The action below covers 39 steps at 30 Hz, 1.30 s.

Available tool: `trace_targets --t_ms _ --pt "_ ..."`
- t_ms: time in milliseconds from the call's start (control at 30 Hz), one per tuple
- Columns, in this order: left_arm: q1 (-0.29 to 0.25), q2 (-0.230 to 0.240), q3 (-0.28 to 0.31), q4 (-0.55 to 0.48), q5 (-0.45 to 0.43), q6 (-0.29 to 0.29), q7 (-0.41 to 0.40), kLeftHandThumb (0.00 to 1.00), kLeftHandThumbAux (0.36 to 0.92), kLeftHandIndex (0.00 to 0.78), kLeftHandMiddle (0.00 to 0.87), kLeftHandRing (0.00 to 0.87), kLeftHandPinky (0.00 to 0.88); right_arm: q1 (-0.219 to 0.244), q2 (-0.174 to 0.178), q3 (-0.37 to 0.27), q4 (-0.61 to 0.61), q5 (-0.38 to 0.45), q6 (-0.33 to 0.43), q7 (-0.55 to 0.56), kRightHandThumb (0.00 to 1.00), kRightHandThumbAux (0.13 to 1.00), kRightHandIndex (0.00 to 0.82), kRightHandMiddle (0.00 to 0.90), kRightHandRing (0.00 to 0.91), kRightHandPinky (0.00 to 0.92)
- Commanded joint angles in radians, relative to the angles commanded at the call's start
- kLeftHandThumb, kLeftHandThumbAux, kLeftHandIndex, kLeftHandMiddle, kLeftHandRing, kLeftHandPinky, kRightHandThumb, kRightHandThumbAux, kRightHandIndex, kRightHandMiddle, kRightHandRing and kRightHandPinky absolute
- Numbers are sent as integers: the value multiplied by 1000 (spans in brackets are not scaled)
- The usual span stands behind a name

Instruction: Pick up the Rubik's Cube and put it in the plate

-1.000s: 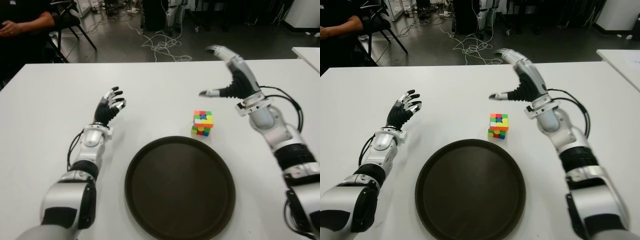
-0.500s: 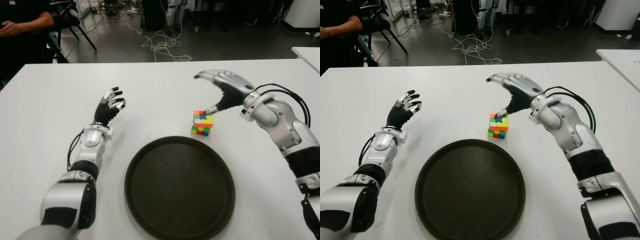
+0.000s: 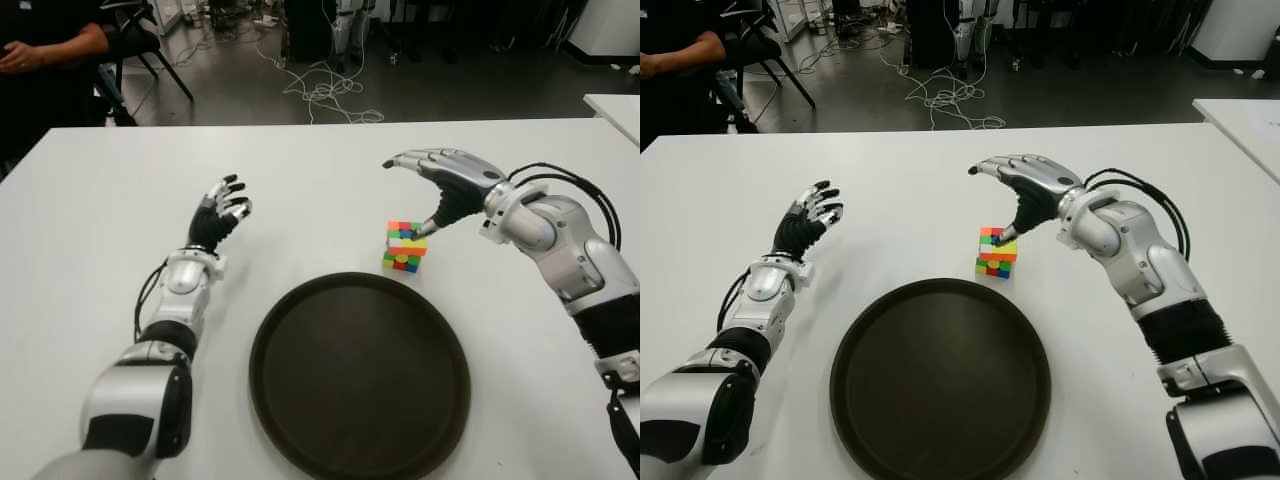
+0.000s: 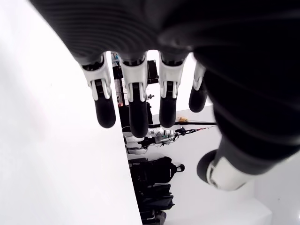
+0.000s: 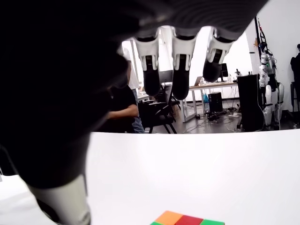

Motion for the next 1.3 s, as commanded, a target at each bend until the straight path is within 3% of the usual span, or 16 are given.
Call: trace_targets --t_ms 1033,1300 --pt "12 2 -5 -11 2 -19 -2 187 724 117 175 192 203 -2 -12 23 -24 -19 60 58 0 819 121 145 136 89" --pt "11 2 -7 -8 5 -11 7 189 713 114 185 198 197 -27 13 50 85 -34 29 12 0 850 153 185 177 101"
